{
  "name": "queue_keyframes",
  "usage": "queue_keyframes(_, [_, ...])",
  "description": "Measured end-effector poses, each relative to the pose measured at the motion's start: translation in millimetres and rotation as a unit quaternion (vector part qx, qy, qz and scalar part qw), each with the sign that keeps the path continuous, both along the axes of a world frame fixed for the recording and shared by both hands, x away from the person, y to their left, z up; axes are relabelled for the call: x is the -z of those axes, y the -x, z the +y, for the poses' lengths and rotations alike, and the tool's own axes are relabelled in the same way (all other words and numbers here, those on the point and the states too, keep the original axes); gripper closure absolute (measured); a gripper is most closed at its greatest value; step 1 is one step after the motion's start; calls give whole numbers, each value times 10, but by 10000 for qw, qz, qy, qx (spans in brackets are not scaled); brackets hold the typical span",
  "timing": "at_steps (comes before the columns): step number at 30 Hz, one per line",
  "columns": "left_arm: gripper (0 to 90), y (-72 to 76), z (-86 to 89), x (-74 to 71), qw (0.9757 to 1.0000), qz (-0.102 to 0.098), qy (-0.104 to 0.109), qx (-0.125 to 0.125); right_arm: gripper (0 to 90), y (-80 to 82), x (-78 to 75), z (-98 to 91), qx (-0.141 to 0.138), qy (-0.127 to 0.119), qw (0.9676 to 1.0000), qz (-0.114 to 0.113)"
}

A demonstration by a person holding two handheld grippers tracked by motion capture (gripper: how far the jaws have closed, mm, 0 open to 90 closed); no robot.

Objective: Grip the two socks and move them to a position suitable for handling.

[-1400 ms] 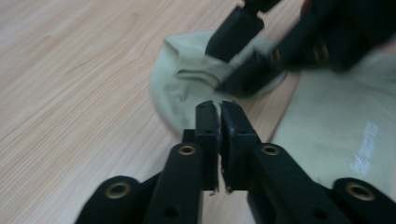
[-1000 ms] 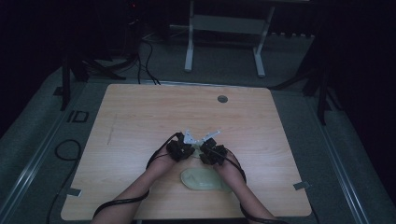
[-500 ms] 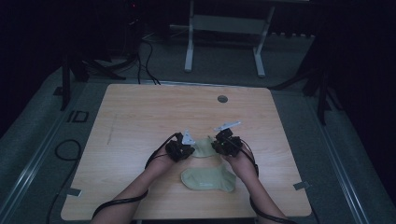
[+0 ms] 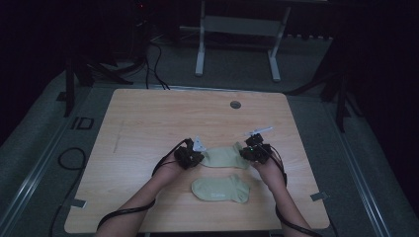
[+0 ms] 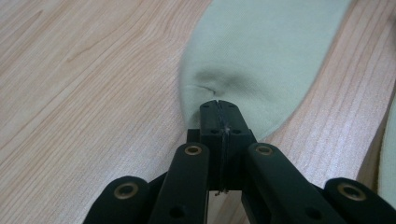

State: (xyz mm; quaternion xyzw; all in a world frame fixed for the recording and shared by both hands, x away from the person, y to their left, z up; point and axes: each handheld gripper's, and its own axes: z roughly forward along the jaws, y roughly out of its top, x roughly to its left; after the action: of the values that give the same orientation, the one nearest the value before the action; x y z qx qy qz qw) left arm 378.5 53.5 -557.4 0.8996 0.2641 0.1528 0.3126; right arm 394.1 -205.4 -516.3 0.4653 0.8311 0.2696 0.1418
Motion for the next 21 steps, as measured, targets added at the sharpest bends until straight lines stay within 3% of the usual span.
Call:
queue_keyframes(5, [893, -5, 10, 4, 10000, 11, 42, 5, 731, -10, -26, -21, 112, -12, 9999, -128])
queue_keyframes(7, [893, -8, 10, 4, 10000, 13, 41, 9, 769, -11, -26, -5, 84, 41, 9998, -172])
queue_keyframes(11, [893, -10, 10, 6, 10000, 14, 59, -16, 870, -16, 44, 66, -77, 160, 9998, -100])
queue_keyframes(18, [892, -55, 20, -1, 10000, 17, 12, 9, 889, -107, 268, 126, -106, 316, 9994, 104])
queue_keyframes(21, [892, -93, 16, -6, 10000, 11, -29, -2, 890, -146, 263, 81, 4, 262, 9995, 156])
